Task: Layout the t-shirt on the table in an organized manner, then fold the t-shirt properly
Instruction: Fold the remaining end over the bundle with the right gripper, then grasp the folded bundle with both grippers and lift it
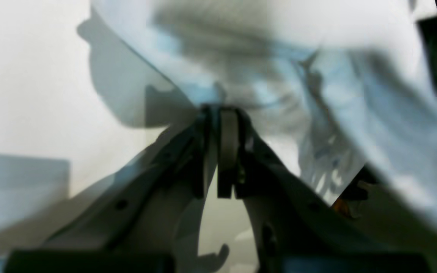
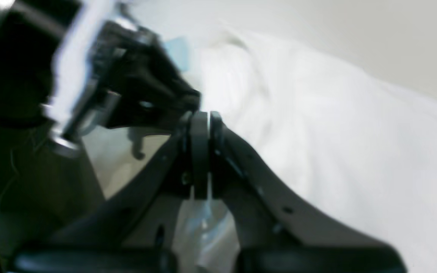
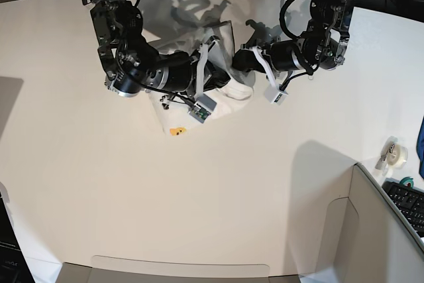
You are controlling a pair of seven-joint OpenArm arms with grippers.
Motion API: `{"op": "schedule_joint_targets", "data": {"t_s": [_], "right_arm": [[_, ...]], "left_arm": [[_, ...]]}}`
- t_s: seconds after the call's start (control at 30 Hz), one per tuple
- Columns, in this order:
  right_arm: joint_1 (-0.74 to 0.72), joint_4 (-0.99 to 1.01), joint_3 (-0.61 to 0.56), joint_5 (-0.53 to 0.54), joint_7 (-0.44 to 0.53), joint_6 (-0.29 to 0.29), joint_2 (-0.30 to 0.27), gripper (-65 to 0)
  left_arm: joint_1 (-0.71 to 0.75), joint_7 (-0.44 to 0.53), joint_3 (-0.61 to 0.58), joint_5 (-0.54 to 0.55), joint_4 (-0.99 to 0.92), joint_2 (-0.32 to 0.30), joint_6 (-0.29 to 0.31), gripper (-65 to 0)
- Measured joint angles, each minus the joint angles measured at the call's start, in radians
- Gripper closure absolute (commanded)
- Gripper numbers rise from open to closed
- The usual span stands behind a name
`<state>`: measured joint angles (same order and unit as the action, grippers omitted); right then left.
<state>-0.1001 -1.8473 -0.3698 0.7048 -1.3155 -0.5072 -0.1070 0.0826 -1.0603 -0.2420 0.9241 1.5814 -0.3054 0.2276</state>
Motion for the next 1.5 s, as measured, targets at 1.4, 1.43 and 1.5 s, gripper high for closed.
{"op": "schedule_joint_targets", "data": {"t_s": [1.4, 1.43, 1.5], "right_arm": [[-0.014, 0.096, 0.512, -0.117, 0.079, 0.011, 0.097, 0.0], [-0.013, 0.096, 0.509, -0.116, 0.078, 0.011, 0.112, 0.0], [-0.011, 0.096, 0.508, -0.116, 0.079, 0.011, 0.144, 0.0]], "left_arm": [[-0.033, -0.005, -0.134, 0.19, 0.347, 0.037, -0.019, -3.6], [-0.027, -0.003, -0.135, 0.19, 0.334, 0.03, -0.019, -3.6], [-0.009, 0.01, -0.133, 0.19, 0.3, 0.007, -0.02, -3.6]]}}
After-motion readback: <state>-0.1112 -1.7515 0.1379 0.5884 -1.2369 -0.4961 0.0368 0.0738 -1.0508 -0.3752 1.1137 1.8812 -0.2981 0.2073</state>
